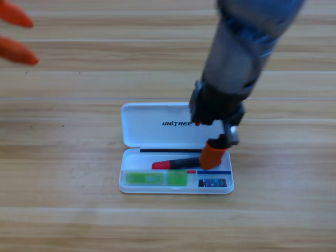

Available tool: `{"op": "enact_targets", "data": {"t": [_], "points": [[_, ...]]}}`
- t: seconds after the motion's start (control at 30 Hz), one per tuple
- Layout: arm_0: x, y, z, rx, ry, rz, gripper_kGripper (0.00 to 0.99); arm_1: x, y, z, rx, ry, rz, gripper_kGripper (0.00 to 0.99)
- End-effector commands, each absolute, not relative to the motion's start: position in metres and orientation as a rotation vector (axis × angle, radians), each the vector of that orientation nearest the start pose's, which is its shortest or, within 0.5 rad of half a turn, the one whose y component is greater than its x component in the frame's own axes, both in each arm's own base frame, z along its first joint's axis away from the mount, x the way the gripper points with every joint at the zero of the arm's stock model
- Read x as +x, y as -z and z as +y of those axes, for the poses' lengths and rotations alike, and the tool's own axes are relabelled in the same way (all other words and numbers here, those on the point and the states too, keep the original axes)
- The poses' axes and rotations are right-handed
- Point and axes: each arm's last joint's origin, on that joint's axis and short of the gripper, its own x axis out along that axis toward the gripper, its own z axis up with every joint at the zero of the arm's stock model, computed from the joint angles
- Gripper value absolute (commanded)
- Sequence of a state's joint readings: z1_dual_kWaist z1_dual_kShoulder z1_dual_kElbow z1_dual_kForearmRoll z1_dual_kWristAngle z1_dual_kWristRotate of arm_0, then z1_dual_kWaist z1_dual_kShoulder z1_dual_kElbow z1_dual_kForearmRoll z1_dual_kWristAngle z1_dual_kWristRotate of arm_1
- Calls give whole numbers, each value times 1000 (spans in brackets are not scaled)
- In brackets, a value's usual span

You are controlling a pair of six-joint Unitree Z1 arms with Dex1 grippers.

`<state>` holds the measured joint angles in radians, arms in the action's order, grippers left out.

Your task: Clean up eraser and pencils

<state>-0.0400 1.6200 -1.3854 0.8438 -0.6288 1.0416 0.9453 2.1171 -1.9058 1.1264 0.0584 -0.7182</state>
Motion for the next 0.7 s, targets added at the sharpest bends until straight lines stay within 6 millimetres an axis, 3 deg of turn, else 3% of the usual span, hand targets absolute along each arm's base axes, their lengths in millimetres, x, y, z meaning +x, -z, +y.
{"op": "enact_targets", "data": {"t": [0.03,0.17,0.33,0.5,0.7], "points": [[345,-342,-61,528,1104,638,989,180,-380,307,-1070,-1404,758,919],[375,-324,-91,507,1160,640,965,160,-404,281,-983,-1419,726,919],[400,-293,-126,505,1228,627,870,143,-410,260,-897,-1426,728,919],[420,-257,-153,506,1323,632,655,135,-409,251,-848,-1438,746,919],[429,-225,-178,534,1401,624,341,134,-406,249,-843,-1439,756,919]]}}
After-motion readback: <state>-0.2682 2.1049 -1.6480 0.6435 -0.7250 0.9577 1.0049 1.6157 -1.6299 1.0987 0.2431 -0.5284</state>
